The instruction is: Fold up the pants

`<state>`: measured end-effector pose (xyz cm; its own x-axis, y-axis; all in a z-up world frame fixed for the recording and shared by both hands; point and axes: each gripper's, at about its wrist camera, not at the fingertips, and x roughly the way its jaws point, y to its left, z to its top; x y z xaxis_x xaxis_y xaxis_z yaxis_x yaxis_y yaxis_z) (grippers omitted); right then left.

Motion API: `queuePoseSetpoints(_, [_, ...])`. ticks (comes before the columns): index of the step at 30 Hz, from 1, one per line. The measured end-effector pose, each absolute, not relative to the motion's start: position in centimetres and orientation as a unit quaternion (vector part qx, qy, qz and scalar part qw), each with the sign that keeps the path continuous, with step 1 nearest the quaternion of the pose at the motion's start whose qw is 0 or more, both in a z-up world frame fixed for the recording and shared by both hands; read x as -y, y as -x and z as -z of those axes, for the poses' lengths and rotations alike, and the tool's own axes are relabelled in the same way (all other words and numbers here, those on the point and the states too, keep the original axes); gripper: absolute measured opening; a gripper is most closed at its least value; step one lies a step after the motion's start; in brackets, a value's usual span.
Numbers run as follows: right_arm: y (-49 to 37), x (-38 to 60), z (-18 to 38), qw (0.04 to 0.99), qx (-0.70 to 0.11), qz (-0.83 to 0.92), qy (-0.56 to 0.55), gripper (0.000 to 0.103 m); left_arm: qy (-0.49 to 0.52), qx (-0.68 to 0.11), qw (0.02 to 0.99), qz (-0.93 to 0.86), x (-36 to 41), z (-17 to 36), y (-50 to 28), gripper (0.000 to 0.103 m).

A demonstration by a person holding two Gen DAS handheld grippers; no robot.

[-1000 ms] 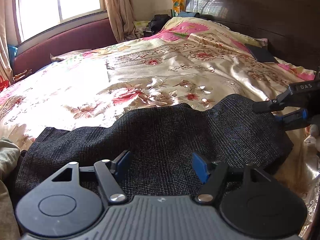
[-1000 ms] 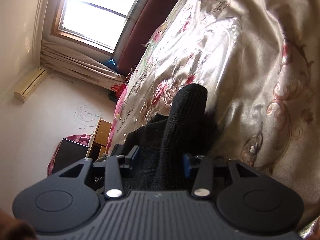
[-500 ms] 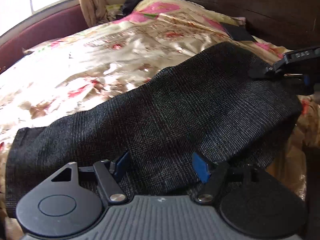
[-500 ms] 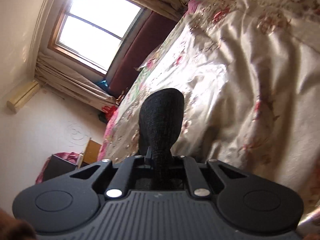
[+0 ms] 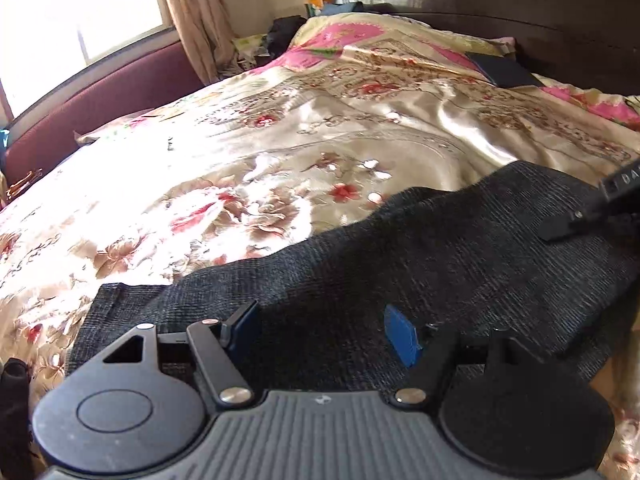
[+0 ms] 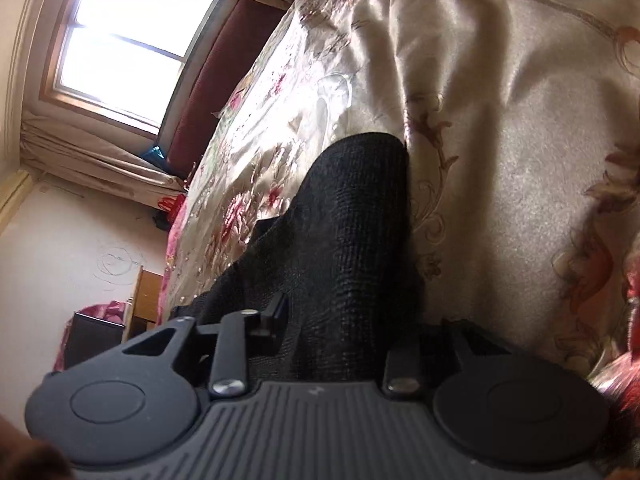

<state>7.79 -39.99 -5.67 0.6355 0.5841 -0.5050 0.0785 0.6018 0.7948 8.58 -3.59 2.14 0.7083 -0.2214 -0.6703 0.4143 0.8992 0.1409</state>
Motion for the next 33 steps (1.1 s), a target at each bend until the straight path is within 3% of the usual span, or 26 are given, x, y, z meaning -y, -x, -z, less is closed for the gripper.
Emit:
queuePoseSetpoints(4, [-7.3,40.1,3.8,0.811,-0.375,-0.157,-0.421,0.011,-0.114,-0.388,0.899,0.171,1.8,0.4,-10.7,0.083])
queuePoseSetpoints(9, [-7.0,39.7,3.6,0.814,-0.398,-0.134,-0.400,0.011,-0.123,-0.332,0.922,0.154,1.8,-2.1,-8.4,0.084])
queuePoseSetpoints(12, [-6.2,39.8,2.7,0.813,-0.382,-0.135,-0.418,0.011,-0.121,-0.366,0.912,0.141,0.5,0.1,-8.6,0.088])
queuePoseSetpoints(15, [-6.1,39.2,0.6,0.815,-0.372,-0.148,-0.419,0.011,-0.104,-0.335,0.926,0.142,-0.3,-1.0,-7.0,0.088])
queuePoseSetpoints(18, [-6.1,37.3,-2.5,0.821,-0.359,-0.169,-0.411,0.011,-0.094,-0.354,0.921,0.136,-1.7,0.2,-6.9,0.090])
queuePoseSetpoints(25, [-8.6,28.3,-9.4,0.848,-0.371,-0.223,-0.307,0.011,-0.063,-0.337,0.929,0.140,-4.8,-0.1,-4.9,0.089])
queuePoseSetpoints(33, [-11.2,16.5,-8.1,0.849,-0.414,-0.241,-0.223,0.011,-0.033,-0.333,0.926,0.173,-6.9,-1.6,-3.6,0.089])
